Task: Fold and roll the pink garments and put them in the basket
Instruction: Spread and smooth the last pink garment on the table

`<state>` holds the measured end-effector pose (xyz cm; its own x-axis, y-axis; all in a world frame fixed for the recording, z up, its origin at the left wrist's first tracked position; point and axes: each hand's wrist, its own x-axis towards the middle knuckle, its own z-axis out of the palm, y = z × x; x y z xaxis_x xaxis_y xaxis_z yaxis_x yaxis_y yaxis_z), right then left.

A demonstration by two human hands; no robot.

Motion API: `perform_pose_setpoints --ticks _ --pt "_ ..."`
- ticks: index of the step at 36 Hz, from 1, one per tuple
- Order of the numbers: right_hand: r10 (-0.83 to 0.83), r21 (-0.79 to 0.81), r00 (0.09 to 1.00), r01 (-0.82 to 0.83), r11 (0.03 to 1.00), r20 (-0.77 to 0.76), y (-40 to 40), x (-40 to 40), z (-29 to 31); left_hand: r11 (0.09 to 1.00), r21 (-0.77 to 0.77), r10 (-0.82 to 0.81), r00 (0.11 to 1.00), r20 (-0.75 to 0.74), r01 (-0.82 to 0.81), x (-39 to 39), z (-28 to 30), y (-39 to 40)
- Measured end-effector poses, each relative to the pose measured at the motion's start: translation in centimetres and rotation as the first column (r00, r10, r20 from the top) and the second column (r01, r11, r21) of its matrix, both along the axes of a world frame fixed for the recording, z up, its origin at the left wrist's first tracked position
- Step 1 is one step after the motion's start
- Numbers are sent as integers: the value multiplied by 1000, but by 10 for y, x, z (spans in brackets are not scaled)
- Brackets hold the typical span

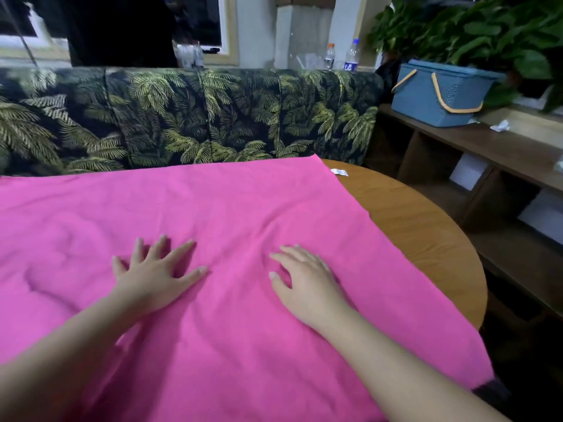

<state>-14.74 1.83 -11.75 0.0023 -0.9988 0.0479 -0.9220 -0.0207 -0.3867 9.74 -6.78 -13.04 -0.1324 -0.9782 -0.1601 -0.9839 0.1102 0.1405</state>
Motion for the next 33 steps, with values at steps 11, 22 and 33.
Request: perform_pose_setpoints --ticks 11,22,33 --pt "-6 141 978 36 989 -208 -40 -6 -17 997 -66 -23 997 71 28 5 -13 -21" --pt "-7 166 970 49 985 -244 -98 -26 -17 996 -64 -58 996 63 62 -8 -10 -73" --pt "371 195 894 -328 924 -252 -20 -34 -11 793 -24 -606 793 71 608 19 -5 31"
